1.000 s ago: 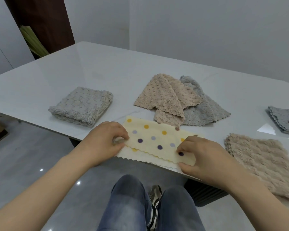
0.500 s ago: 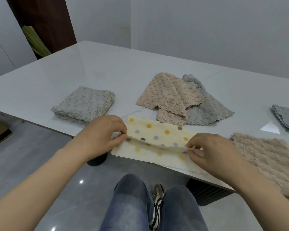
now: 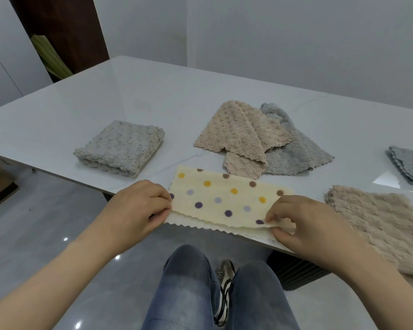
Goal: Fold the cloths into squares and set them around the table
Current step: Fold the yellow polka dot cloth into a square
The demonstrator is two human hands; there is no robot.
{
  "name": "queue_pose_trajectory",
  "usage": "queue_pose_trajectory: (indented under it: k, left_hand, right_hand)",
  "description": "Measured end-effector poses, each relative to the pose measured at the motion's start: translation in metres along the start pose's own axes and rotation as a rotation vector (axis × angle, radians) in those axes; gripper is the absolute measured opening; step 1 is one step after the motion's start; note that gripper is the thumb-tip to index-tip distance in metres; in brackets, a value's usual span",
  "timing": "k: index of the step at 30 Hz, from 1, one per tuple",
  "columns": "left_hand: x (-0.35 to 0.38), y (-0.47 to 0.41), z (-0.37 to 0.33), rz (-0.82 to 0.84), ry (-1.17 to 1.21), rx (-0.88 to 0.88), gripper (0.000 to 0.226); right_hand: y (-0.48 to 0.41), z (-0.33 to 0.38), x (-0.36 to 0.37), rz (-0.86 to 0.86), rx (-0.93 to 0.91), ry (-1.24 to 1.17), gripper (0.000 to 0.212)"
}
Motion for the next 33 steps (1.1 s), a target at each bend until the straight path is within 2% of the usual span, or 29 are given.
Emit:
queue_pose_trajectory:
  k: [7, 12, 16, 19, 22, 27, 33]
  left_hand:
    - [0.002, 0.003, 0.002, 0.011, 0.042, -0.045, 0.027]
    - [0.000, -0.006, -0.013, 0.001, 0.068, 0.008, 0.036]
    - [0.016, -0.014, -0.028, 0.087, 0.090, 0.081, 0.040]
    - [0.022, -0.016, -0.027, 0.106, 0.095, 0.061, 0.042]
    - [0.021, -0.020, -0.027, 0.093, 0.086, 0.043, 0.044]
    - [0.025, -0.025, -0.029, 0.131, 0.105, 0.059, 0.046]
    - [0.028, -0.027, -0.034, 0.156, 0.106, 0.068, 0.039]
  right_hand:
    - [0.000, -0.002, 0.005, 0.012, -0.032, 0.018, 0.022]
    - [0.005, -0.002, -0.009, -0.146, -0.088, -0.021, 0.029]
    - [0.008, -0.003, 0.001, -0.046, -0.119, -0.009, 0.026]
    - [0.011, -0.011, 0.006, 0.016, -0.077, -0.039, 0.020]
    - [0.011, -0.016, 0.004, 0.041, -0.060, -0.068, 0.030]
    - [0.010, -0.019, 0.000, 0.068, -0.029, -0.035, 0.030]
    - [0.008, -0.020, -0.005, 0.030, 0.034, 0.035, 0.049]
Point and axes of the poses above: each hand's wrist, its own y-axis away from the middle knuckle, its own x-axis out of the palm, z = x × y, the point moved 9 cm from there along -y, towards the middle knuckle, and after that the axes turned 11 degrees about x, right-handed, at the moved point
